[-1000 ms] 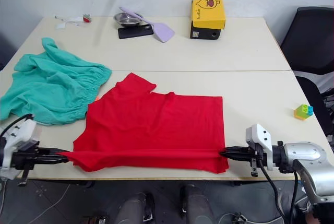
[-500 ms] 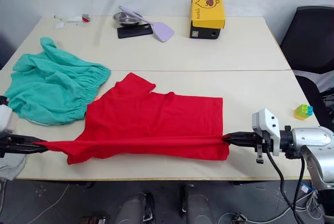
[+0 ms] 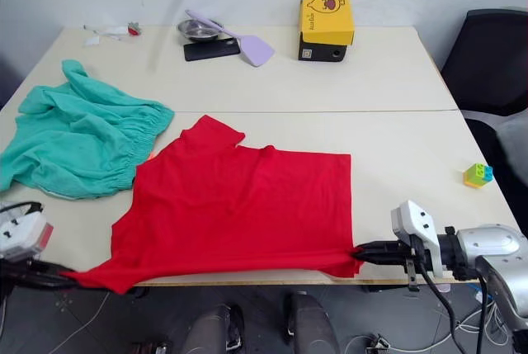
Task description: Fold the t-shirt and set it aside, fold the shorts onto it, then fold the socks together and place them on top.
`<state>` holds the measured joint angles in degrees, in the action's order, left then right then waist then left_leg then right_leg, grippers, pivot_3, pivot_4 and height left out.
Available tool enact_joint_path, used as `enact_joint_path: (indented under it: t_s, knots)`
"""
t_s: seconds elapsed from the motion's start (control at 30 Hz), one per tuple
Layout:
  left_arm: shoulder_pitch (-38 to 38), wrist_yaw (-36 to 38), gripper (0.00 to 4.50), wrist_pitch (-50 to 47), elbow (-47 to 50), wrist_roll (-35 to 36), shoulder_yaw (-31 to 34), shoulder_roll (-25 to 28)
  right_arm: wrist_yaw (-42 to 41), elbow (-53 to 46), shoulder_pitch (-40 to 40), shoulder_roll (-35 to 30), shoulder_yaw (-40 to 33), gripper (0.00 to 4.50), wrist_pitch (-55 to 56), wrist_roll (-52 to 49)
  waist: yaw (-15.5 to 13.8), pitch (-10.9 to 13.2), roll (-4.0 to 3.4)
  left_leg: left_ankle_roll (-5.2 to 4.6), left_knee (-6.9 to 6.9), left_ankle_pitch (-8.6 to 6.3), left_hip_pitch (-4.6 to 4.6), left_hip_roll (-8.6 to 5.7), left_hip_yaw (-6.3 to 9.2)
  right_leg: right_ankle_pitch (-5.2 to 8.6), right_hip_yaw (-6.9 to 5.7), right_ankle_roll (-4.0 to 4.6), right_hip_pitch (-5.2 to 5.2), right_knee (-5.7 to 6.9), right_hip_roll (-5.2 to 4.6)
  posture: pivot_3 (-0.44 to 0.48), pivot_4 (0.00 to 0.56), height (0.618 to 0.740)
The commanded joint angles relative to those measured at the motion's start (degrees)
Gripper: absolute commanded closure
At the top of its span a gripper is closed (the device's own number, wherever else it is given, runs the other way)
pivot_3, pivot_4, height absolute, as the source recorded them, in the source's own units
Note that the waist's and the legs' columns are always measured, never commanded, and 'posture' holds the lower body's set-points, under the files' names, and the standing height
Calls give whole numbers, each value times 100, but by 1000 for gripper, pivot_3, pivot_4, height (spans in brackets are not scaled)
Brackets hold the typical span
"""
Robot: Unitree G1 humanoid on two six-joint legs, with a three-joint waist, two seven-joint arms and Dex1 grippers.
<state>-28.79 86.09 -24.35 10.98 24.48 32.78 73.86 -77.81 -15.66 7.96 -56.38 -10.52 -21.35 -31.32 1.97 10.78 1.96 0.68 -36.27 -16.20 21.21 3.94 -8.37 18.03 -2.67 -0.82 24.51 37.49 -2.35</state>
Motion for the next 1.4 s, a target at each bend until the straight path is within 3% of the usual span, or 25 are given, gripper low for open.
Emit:
enact_joint_path:
  t_s: [0.03,0.23,0.57,0.7,0.87,1.1,1.17,1.3,1.4]
  knots:
    - [-202,558,4470,-349,326,91,281,56,59,-229,174,-111,-252,4500,-115,-76,-18,-1,2,-1,-2,1,1,0,1,0,0,0,0,0,0,0,150,740]
    - [1034,-74,4470,-423,121,385,-631,-22,267,163,96,65,-144,4500,47,119,-46,-1,2,16,-2,3,0,-8,6,1,-1,4,-6,-7,-5,0,150,740]
    - [2721,-45,4470,-612,-659,247,-1842,33,313,823,-357,133,172,4500,231,391,-22,-1,1,2,10,9,2,-8,0,-1,1,-1,5,6,1,0,150,740]
    - [3239,-260,3595,-993,-688,251,-2206,-69,726,997,-680,504,253,4500,234,474,-16,-2,5,5,-1,8,3,-5,1,-1,0,-3,3,9,5,0,150,740]
    - [3239,-473,1985,-954,-725,195,-2092,-200,769,988,-692,684,132,3182,369,413,-17,0,2,3,-2,9,3,-7,-1,-2,3,-4,4,15,1,0,150,740]
    - [2376,-557,0,-477,-233,485,-1061,-821,910,1410,-626,744,-691,809,1197,346,-14,0,2,3,-11,9,2,-7,-2,-2,3,-4,3,23,0,0,150,740]
    - [2129,-701,0,-463,-31,494,-947,-1036,765,1325,-504,698,-890,109,1040,116,-21,-1,1,3,-13,9,-1,-8,-1,-2,3,-4,-1,25,-3,0,150,740]
    - [2399,-1580,0,-930,77,623,-1058,-1615,312,676,-31,571,-901,41,720,-256,-50,-1,2,0,-16,12,-4,-7,10,-2,0,-5,-9,28,-2,0,150,740]
    - [2605,-1893,0,-1328,223,821,-1216,-1909,432,129,78,737,-771,41,711,-349,-44,-2,4,-1,-18,22,-3,-8,15,-7,-1,-13,-12,28,-2,0,150,740]
